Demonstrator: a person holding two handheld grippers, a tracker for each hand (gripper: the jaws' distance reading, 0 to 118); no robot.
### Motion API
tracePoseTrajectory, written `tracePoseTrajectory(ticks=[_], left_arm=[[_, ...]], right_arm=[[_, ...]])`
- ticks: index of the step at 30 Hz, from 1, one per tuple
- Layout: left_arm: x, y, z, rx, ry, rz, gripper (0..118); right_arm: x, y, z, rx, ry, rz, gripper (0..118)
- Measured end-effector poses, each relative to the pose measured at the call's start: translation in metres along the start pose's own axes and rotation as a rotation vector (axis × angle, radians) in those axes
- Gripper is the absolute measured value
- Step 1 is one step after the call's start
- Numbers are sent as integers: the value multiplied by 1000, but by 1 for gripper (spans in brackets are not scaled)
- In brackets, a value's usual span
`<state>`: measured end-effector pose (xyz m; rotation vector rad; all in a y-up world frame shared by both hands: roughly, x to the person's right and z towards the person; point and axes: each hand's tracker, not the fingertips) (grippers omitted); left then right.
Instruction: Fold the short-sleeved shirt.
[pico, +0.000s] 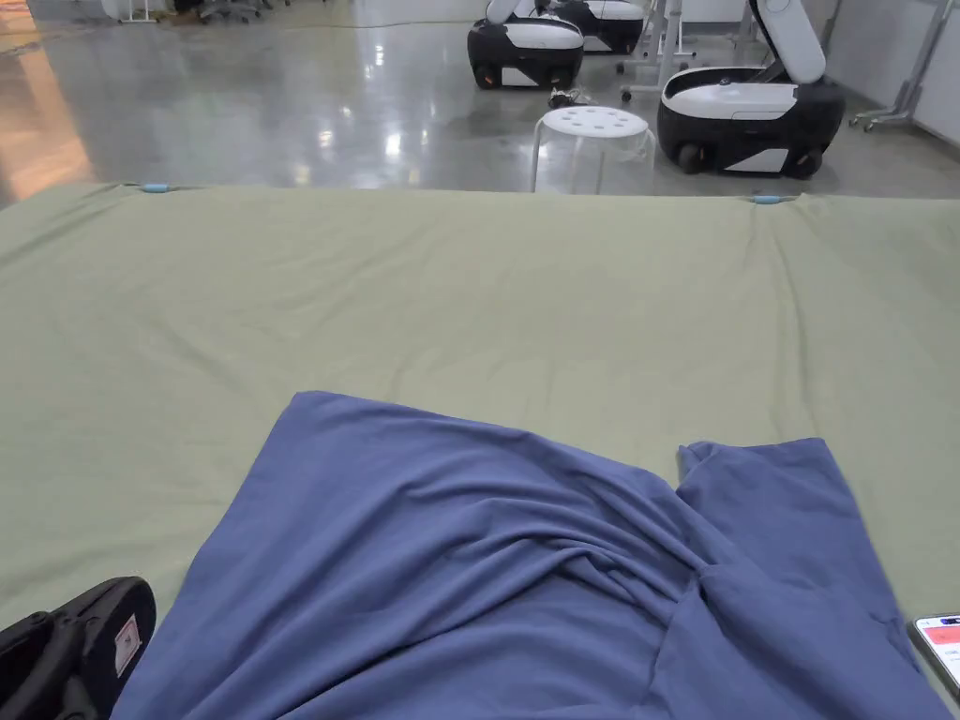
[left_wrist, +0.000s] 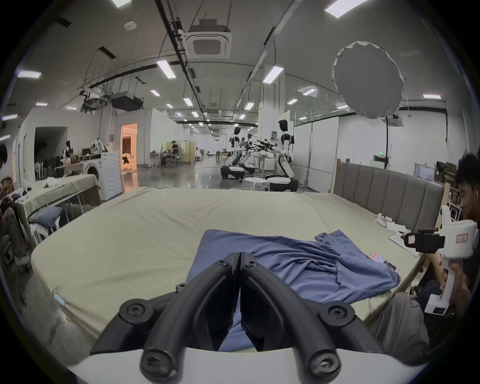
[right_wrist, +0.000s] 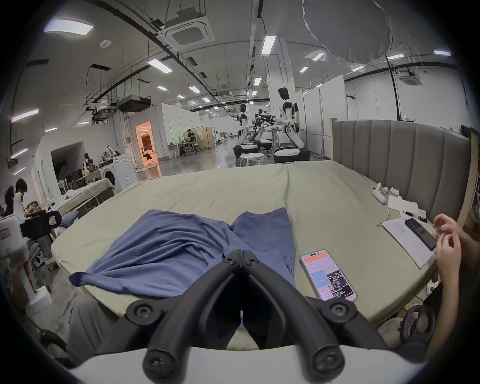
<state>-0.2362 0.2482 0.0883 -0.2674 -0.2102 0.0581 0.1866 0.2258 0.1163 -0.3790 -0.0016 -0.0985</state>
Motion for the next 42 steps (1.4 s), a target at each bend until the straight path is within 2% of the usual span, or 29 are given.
tracePoseTrajectory(ticks=[9, 15, 16, 17, 18, 19, 20, 21, 25, 26, 33, 36, 38, 40, 42], left_arm=[[-16, 14, -13, -50, -21, -20, 3], [-37, 30, -86, -144, -105, -1, 3], [-43, 35, -106, -168, -118, 9, 7], [-49, 39, -128, -201, -128, 14, 20], [-54, 43, -147, -199, -133, 25, 48], [-61, 47, -173, -233, -150, 35, 66], [-67, 50, -198, -248, -151, 50, 76], [-77, 54, -225, -275, -145, 65, 77], [-100, 56, -337, -463, -114, 124, 78], [-106, 53, -368, -494, -67, 122, 78], [-112, 25, -462, -640, 44, 148, 75], [-104, 10, -478, -701, 68, 98, 63], [-99, 2, -480, -706, 82, 66, 60], [-93, 3, -481, -702, 95, 52, 45], [-88, 4, -480, -709, 122, -26, 26]], right_arm=[[1, 2, 4, -4, 17, -41, 0], [7, -5, -1, -33, 28, -58, 0], [8, -6, -2, -42, 23, -56, 0], [9, -8, -3, -50, 19, -53, 0], [11, -9, -5, -58, 16, -53, 0], [14, -10, -7, -64, 12, -57, 0], [19, -12, -11, -73, 10, -64, 0], [23, -13, -14, -83, 5, -78, 0], [34, -16, -25, -111, -7, -124, 0], [36, -16, -28, -124, -21, -123, 0], [51, -22, -44, -178, -77, -136, 0], [56, -24, -51, -202, -84, -161, 0], [56, -23, -53, -214, -87, -154, 0], [56, -23, -53, -221, -85, -143, 0], [56, -21, -53, -221, -77, -137, 0]])
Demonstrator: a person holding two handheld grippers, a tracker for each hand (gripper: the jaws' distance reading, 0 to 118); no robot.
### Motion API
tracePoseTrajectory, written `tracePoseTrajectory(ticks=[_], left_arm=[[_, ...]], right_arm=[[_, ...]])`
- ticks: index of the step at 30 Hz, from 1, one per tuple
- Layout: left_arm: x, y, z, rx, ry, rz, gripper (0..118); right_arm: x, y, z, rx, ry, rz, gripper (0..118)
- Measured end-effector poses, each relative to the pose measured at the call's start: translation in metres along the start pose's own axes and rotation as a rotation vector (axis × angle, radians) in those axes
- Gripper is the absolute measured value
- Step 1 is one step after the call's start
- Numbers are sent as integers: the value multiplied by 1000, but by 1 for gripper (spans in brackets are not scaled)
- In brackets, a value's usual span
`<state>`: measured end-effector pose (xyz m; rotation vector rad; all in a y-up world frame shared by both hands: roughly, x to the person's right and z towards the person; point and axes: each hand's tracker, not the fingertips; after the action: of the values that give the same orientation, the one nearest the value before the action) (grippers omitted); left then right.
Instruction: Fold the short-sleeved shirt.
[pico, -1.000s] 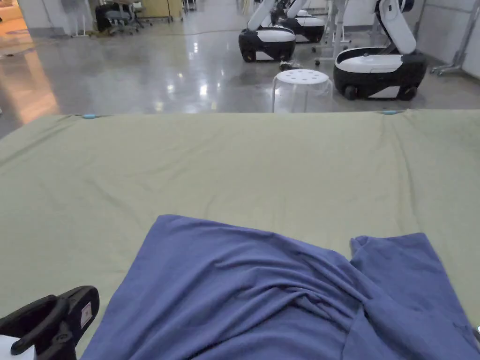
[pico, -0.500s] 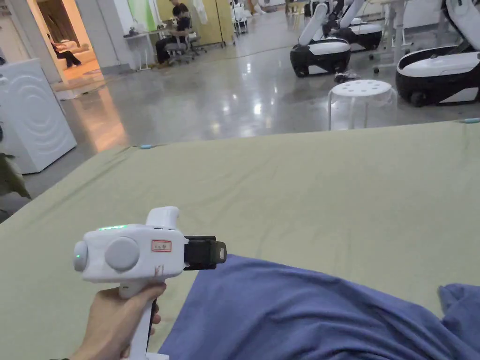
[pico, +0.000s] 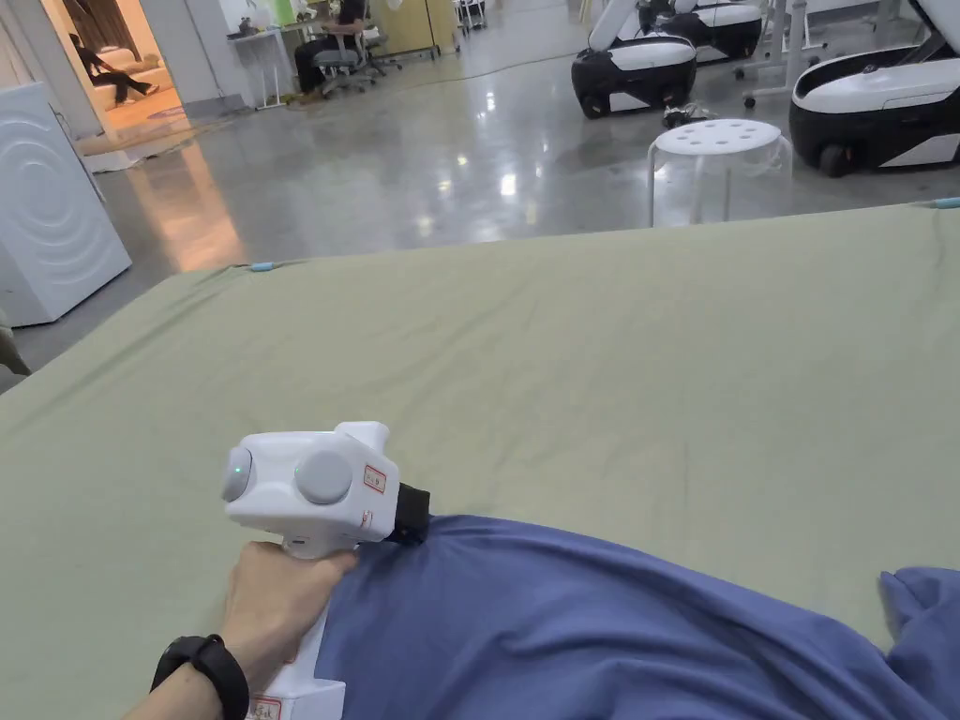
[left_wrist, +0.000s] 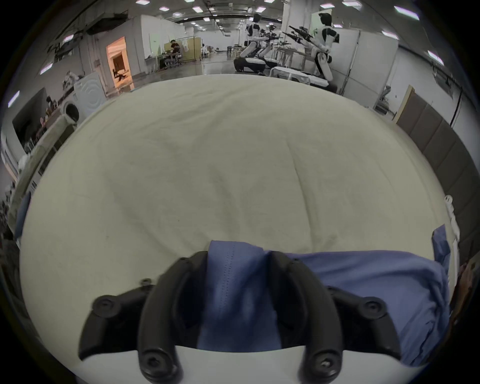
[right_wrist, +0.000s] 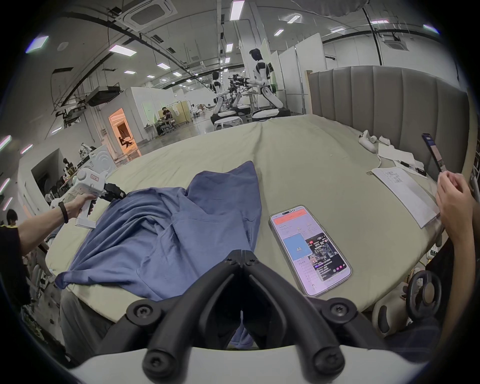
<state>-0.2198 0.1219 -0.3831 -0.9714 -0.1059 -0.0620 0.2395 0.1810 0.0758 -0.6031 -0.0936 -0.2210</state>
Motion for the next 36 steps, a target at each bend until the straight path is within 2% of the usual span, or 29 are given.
tracePoseTrajectory(ticks=[2, 5, 8, 11, 12, 15, 17, 20, 22, 23, 24, 26, 28, 29, 30, 31, 32, 34, 36], left_arm=[[11, 0, 0, -3, 18, -40, 25], [25, 2, -2, -33, 72, -114, 17], [36, 2, -5, -48, 113, -175, 15], [32, 6, -15, -84, 98, -160, 15], [30, 7, -16, -92, 93, -148, 15], [21, 19, -25, -115, 97, -173, 15], [21, 20, -28, -118, 103, -177, 15], [25, 18, -25, -107, 120, -194, 15], [24, 18, -26, -104, 125, -201, 15], [27, 17, -26, -104, 128, -204, 15], [27, 17, -26, -103, 129, -205, 15], [26, 16, -27, -95, 137, -205, 15], [31, 10, -25, -79, 145, -207, 13], [30, 9, -21, -65, 148, -214, 9], [27, 3, -8, 30, 153, -234, 6], [26, 0, 8, 123, 144, -279, 6], [20, -4, 34, 189, 124, -297, 6], [5, -4, 79, 260, 43, -235, 6], [-4, -8, 138, 318, -27, -136, 6]], right_arm=[[1, 4, -1, 3, 10, -7, 0], [1, 22, -4, 16, 8, -2, 0], [1, 45, -12, 24, 2, 10, 3], [5, 71, -43, -29, 32, -6, 64], [8, 76, -57, -36, 48, -18, 70], [20, 87, -112, -205, 53, -96, 77], [25, 81, -145, -269, 32, -114, 77], [22, 68, -183, -375, -13, -90, 76], [13, 59, -195, -415, -61, -38, 69], [3, 58, -190, -403, -102, 28, 63], [-4, 56, -185, -382, -124, 70, 48], [-23, 49, -171, -362, -111, 149, 4], [-34, 41, -167, -374, -81, 138, 1], [-37, 38, -166, -372, -104, 163, 1], [-38, 36, -161, -351, -84, 161, 1], [-37, 37, -149, -303, -17, 112, 1], [-41, 40, -128, -210, -47, 100, 1], [-46, 49, -95, -63, -50, 133, 0], [-53, 66, -66, -49, -11, 115, 0]])
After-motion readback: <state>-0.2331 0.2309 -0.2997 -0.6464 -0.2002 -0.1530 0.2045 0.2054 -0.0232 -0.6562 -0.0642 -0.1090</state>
